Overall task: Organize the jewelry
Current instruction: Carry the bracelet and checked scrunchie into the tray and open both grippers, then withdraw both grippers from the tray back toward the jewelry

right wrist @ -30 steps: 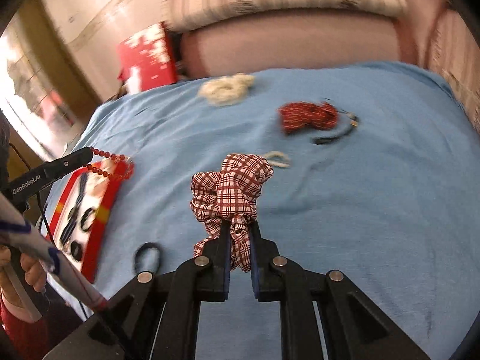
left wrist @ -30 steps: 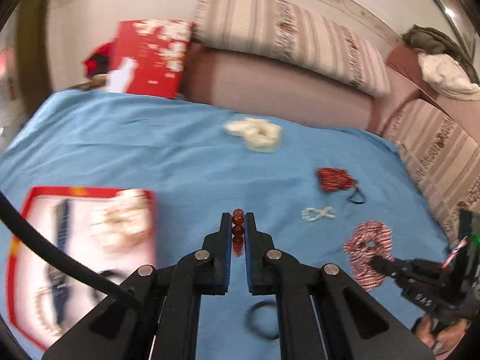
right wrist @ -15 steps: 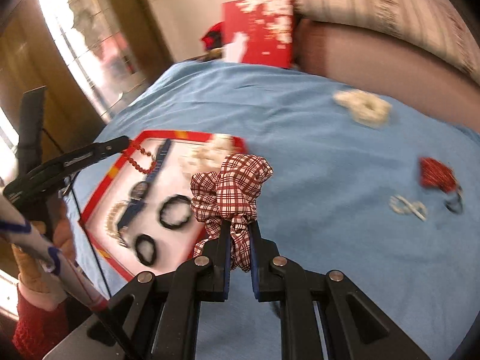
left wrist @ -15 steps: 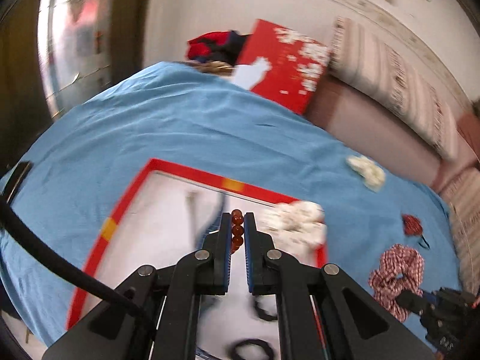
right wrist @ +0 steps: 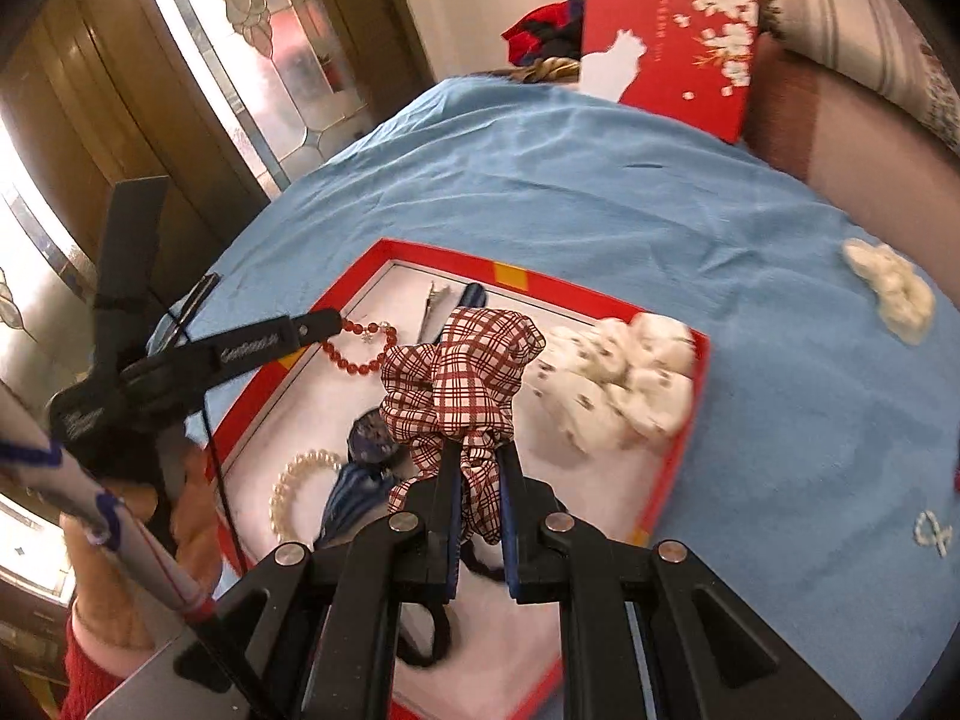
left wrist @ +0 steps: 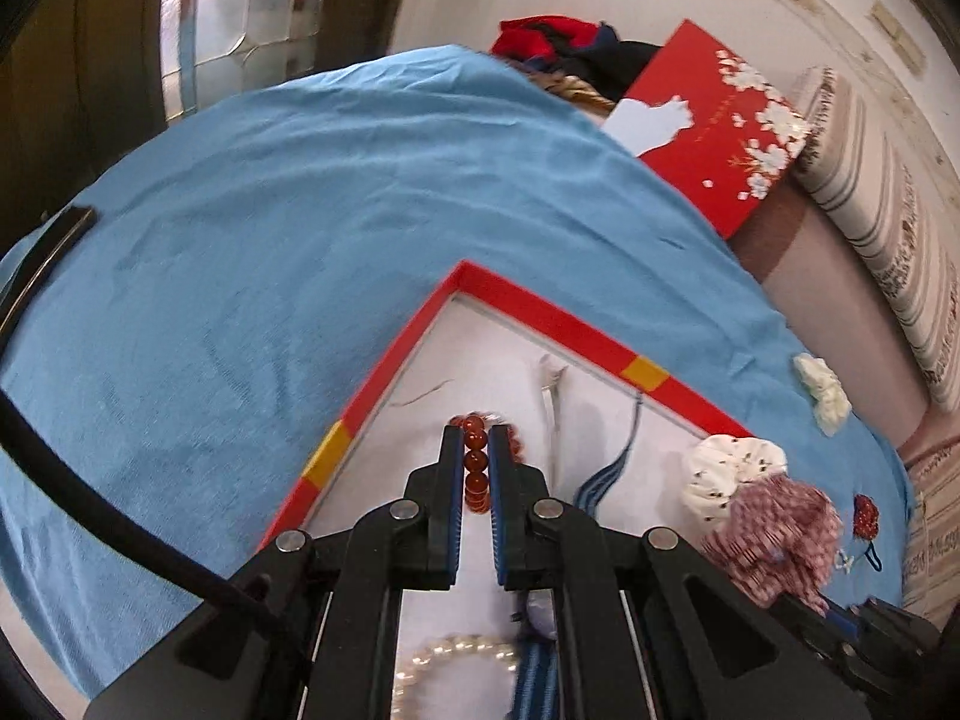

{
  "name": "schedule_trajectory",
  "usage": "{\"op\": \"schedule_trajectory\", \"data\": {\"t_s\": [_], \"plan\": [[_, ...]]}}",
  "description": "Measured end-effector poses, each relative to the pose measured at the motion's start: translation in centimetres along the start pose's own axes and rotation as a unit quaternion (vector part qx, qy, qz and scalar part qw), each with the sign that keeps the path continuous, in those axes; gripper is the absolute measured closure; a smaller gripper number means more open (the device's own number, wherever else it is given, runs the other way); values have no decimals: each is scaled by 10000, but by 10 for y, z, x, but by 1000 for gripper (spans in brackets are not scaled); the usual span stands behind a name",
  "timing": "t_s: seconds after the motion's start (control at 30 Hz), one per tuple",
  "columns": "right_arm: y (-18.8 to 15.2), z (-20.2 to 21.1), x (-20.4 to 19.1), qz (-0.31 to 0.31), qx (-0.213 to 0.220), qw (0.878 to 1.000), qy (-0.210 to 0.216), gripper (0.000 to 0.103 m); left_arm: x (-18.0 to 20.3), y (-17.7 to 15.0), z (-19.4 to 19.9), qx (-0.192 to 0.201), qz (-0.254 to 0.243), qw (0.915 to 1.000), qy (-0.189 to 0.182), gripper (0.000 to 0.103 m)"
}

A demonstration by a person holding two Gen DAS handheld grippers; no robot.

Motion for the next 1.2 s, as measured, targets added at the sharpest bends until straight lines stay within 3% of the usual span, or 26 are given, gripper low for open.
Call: {"op": "schedule_trajectory", "data": {"t_s": [0.37,0.43,0.5,0.63,0.8,1.2], "plan": [[9,-53,-10,-56,-506,9987,-76,91,-20,-4,7,25,308,9992,256,94],[8,-58,-12,-39,-548,9984,-93,91,-19,-3,12,122,328,9993,147,87],[7,-61,-13,-63,-596,9982,-65,91,-18,-2,16,229,343,9991,48,73],[3,-62,-13,-83,-607,9981,-36,91,-10,0,22,431,225,9988,-22,66],[1,-58,-12,-34,-560,9984,-68,78,0,1,24,585,114,9982,17,56],[-20,-6,23,-385,-188,9991,-48,62,19,-3,22,609,-249,9977,175,56]]}}
Point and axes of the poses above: each gripper's, at about its wrist camera, not at the fingertips, and z roughly against the way its jaws point, x to its right, y to its top, the point moved 2 cm from there along -z, roughly the way its jaws point, and after that the axes turned 15 degrees about -y, right-handed, at the moved point
